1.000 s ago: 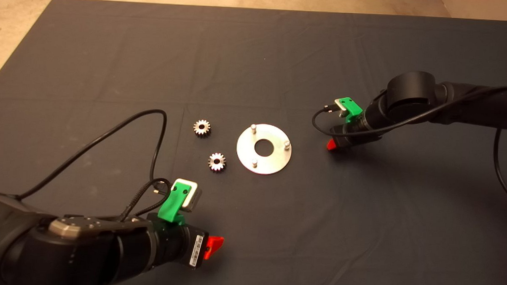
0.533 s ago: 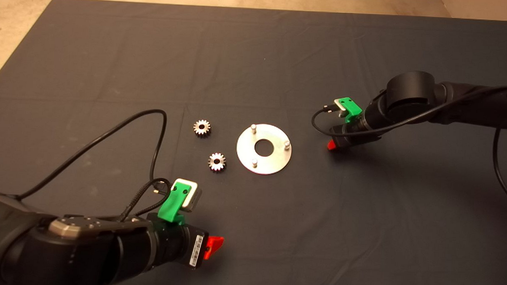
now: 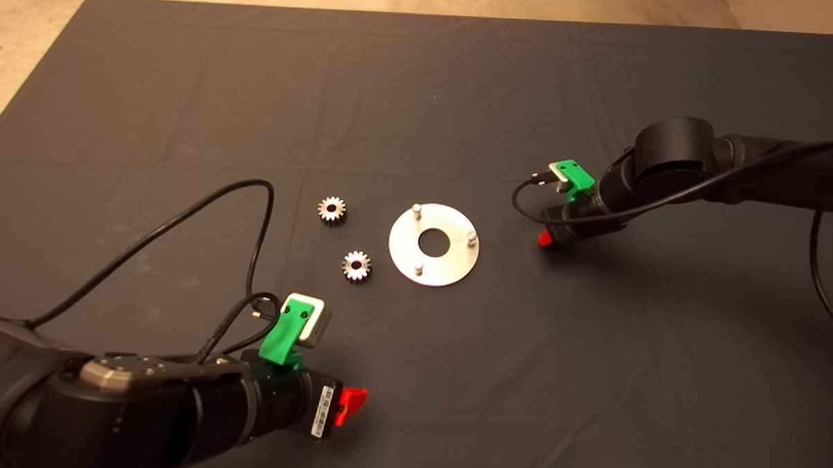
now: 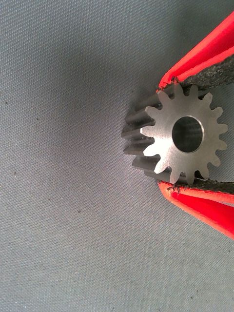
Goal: Install three planetary gears onto the carrier pins
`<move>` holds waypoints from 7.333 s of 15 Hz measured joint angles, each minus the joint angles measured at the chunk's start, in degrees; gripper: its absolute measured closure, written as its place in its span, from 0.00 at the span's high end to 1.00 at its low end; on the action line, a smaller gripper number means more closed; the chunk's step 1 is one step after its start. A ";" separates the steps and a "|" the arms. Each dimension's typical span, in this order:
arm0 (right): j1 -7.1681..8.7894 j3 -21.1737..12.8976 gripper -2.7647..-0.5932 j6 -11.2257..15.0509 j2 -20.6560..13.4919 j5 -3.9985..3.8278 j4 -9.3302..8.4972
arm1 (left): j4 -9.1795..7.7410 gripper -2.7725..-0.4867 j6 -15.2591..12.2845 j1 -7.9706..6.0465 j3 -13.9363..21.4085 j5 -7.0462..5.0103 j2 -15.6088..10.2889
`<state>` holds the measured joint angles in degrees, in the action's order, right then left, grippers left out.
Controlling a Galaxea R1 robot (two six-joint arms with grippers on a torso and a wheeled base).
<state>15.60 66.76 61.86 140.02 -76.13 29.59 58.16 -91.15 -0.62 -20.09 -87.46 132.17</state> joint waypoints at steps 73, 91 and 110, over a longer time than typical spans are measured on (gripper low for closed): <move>2.83 0.06 0.18 -5.11 17.62 -5.71 0.12 | 1.27 0.81 0.02 -0.01 -0.83 -0.02 0.33; 3.05 1.13 0.18 -6.34 17.56 -5.16 0.37 | 1.57 0.81 0.02 -0.01 -0.83 0.00 0.33; 2.63 1.13 0.18 -6.34 17.25 -5.49 0.40 | 1.65 0.81 0.02 -0.01 -0.83 0.00 0.33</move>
<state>18.24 67.89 55.52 157.27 -81.62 29.99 59.81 -91.12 -0.63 -20.92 -87.46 132.50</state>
